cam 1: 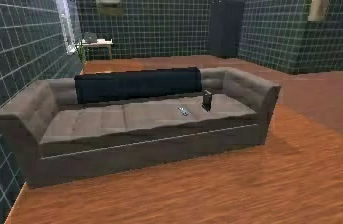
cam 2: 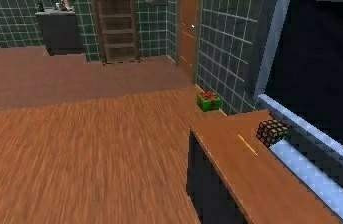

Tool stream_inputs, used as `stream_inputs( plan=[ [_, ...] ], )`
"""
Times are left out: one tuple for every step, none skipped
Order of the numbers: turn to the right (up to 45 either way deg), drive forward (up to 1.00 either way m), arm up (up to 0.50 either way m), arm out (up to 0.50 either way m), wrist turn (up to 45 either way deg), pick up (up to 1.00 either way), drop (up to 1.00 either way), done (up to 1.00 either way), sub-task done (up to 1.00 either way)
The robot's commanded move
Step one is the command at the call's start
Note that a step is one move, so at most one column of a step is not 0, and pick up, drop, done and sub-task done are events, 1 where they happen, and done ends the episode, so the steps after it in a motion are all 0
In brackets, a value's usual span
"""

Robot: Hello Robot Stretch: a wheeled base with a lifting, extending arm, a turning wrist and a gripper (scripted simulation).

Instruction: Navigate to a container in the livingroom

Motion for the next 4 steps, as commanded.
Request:
stream_inputs(
  plan=[
    [-15.0, 0.00, 0.00, 0.00, 0.0, 0.00, 0.00, 0.00, 0.00],
    [0.0, 0.10, 0.00, 0.00, 0.0, 0.00, 0.00, 0.00, 0.00],
    [45.0, 0.00, 0.00, 0.00, 0.0, 0.00, 0.00, 0.00, 0.00],
    [18.0, 0.00, 0.00, 0.00, 0.0, 0.00, 0.00, 0.00, 0.00]
  ],
)
